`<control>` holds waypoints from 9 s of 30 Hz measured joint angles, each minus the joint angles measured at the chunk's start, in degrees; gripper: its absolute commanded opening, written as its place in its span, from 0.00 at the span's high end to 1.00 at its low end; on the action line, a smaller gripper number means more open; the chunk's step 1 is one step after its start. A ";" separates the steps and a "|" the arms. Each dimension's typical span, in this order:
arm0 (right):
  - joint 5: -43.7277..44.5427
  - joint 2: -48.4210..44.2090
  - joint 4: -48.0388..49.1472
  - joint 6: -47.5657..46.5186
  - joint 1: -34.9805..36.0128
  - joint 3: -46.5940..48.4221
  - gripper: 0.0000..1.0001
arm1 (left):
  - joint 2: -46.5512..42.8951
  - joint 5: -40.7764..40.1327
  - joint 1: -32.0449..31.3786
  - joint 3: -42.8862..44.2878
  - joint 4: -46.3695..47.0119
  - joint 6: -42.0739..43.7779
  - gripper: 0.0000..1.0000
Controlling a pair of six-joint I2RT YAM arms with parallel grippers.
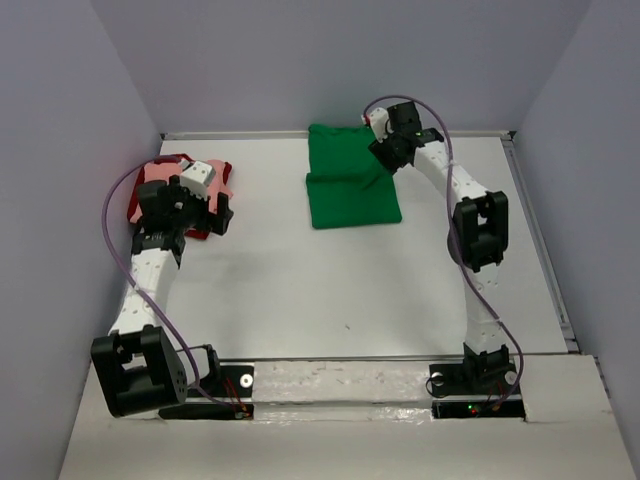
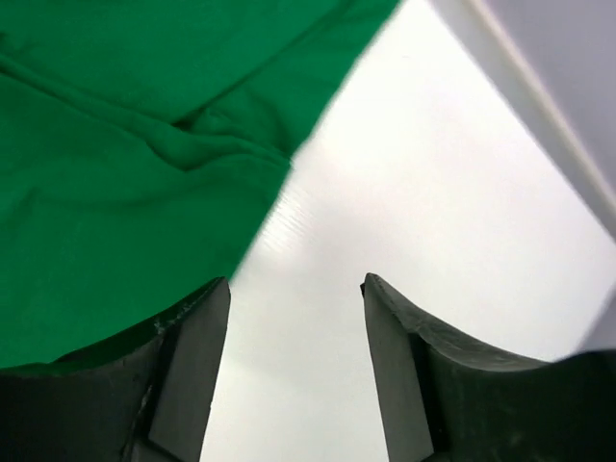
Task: Fold and stack the t-shirts
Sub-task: Fold the tshirt
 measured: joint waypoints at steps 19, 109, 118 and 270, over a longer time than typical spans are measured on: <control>-2.01 -23.98 -4.22 14.91 -2.58 -33.64 0.39 | 25.59 15.19 -15.85 4.17 4.44 -17.44 0.19; -25.40 -8.74 -14.10 18.47 -4.90 -22.93 0.66 | 48.89 5.62 -29.62 23.04 7.06 -28.09 1.00; -24.28 -8.48 -14.08 18.34 -4.90 -22.82 0.66 | 48.85 5.79 -29.62 23.04 6.93 -27.30 1.00; -26.82 -21.62 -31.61 0.17 -5.16 -17.42 1.00 | 31.91 23.37 -29.75 38.91 -48.78 25.53 1.00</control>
